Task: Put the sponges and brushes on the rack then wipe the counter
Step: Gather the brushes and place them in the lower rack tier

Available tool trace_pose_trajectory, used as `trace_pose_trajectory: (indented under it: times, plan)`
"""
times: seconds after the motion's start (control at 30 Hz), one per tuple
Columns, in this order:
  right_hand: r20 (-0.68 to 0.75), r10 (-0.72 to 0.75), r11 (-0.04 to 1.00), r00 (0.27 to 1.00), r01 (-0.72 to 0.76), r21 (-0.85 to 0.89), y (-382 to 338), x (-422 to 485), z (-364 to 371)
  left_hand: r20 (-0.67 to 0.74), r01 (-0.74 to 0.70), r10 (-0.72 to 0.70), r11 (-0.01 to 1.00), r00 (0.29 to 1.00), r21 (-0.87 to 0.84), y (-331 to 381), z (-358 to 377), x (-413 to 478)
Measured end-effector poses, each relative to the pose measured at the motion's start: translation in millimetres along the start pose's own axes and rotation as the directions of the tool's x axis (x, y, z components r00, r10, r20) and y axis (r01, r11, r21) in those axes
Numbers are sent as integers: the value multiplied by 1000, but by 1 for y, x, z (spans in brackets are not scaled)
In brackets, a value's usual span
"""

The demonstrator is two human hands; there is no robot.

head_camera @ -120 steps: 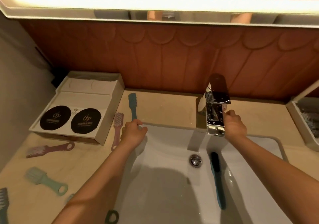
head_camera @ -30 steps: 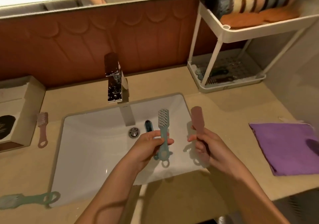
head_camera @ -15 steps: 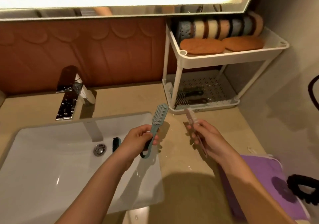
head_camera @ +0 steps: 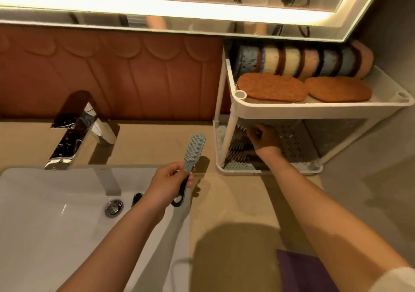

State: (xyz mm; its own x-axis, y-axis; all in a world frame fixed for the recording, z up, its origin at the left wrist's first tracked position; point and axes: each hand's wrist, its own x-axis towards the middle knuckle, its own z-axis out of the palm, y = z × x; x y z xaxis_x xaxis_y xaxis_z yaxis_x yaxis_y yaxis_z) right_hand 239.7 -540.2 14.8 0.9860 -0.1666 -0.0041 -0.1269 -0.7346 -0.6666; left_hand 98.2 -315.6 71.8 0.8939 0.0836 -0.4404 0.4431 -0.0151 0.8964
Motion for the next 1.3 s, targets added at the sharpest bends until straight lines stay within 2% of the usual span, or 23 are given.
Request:
trace_pose_trajectory:
  times: [0.1, 0.2, 0.33, 0.43, 0.53, 0.67, 0.83, 1.0, 1.07, 1.2, 1.3]
  plan:
    - [56, -69, 988, 996, 76, -132, 9, 28, 12, -41, 27, -30, 997, 999, -74, -5, -1, 5]
    - [89, -107, 986, 990, 117, -122, 16, 47, 26, -64, 57, -63, 994, 996, -94, -14, -5, 9]
    - [184, 77, 979, 980, -39, -202, 15, 66, 40, -71, 95, -102, 990, 992, -101, -26, -13, 11]
    - [247, 120, 990, 962, -99, -97, 14, 70, 42, -97, 115, -127, 986, 987, -120, -32, -15, 12]
    - [288, 102, 993, 952, -113, 24, 12, 71, 43, -110, 120, -136, 983, 985, -135, -32, -15, 12]
    - [337, 86, 995, 938, -100, 24, 10, 77, 46, -98, 115, -129, 984, 987, -138, -29, -12, 9]
    - [295, 146, 989, 944, -130, -75, 26, 85, 56, -94, 115, -127, 985, 987, -126, -27, -11, 5]
    - [121, -98, 988, 988, 111, -108, 24, 69, 49, -79, 104, -115, 985, 990, -136, -24, -9, -2]
    - [157, -145, 979, 977, 164, -118, 23, 61, 46, -69, 100, -111, 983, 991, -151, -24, -8, -6]
    - [220, -83, 979, 972, 121, -166, 18, 51, 41, -65, 101, -113, 981, 991, -165, -25, -7, -13]
    - [208, -101, 979, 973, 134, -152, 12, 41, 35, -58, 105, -117, 979, 991, -176, -26, -6, -17]
